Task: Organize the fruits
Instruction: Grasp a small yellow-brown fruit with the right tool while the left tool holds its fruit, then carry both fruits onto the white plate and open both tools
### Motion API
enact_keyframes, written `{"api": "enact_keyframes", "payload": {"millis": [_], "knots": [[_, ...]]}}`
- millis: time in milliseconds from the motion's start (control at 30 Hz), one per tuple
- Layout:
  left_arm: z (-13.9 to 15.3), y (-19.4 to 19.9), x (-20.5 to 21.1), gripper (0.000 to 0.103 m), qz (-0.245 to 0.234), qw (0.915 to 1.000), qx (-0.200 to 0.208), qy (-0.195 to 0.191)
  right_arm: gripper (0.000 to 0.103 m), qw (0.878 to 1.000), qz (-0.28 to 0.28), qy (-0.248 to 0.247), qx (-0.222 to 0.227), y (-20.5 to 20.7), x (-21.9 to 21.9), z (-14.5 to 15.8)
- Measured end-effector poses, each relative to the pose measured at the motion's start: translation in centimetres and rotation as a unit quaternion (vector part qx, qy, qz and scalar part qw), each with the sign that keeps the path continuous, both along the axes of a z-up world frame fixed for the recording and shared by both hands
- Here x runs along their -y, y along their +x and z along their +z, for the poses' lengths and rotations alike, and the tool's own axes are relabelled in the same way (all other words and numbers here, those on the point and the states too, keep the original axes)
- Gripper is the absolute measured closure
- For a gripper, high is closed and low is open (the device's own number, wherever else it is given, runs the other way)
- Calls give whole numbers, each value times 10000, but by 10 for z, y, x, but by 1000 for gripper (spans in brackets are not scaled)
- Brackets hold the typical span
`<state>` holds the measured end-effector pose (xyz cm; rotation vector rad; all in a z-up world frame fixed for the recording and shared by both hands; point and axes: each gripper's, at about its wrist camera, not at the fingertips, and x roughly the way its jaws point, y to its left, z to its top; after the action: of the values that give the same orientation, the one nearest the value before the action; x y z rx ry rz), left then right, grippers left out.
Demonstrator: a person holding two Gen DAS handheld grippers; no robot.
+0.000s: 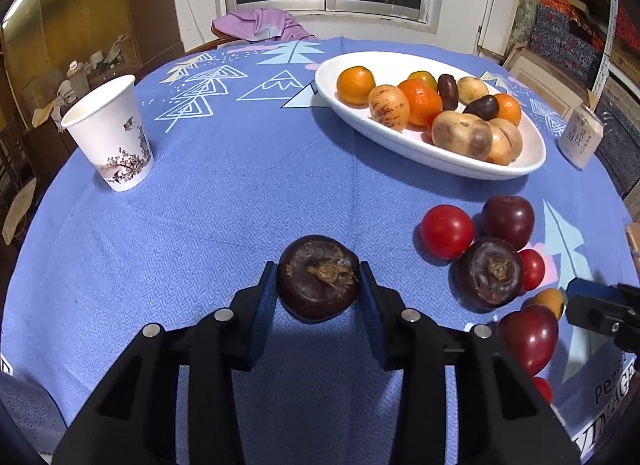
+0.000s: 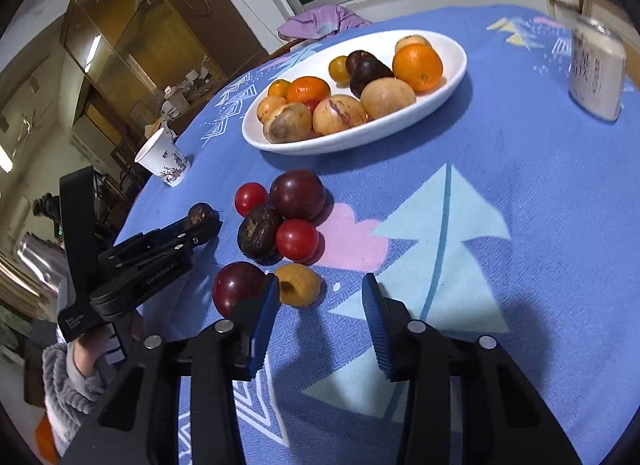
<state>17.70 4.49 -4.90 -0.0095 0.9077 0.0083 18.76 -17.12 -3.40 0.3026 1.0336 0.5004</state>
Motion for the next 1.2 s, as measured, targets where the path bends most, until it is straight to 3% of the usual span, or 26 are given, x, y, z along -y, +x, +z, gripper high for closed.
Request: {"api": "enact_keyframes", "payload": {"millis": [133,400,633,800,967,1200], "knots": [[0,0,0,63,7,10000,6,5,61,10000,60,68,-10,1,-7,-1],[0,0,-2,63,-94,9998,13,-178,74,9998,143,104,-62,1,-14,-6],[2,-1,-1,63,-120,9996,85,-234,74,9999,-10,71,134,-3,-7,-1],[18,-13,7,63,-130,9989,446,-99,74,9982,-283,117,512,-6,10,19],[51,-15,15,64,-228,9962,791,-278,74,9930,-625,137,994,-7,28,45],[92,31,33,64,-292,9948,940,-254,74,9862,-760,-77,1472,26,26,95]]}}
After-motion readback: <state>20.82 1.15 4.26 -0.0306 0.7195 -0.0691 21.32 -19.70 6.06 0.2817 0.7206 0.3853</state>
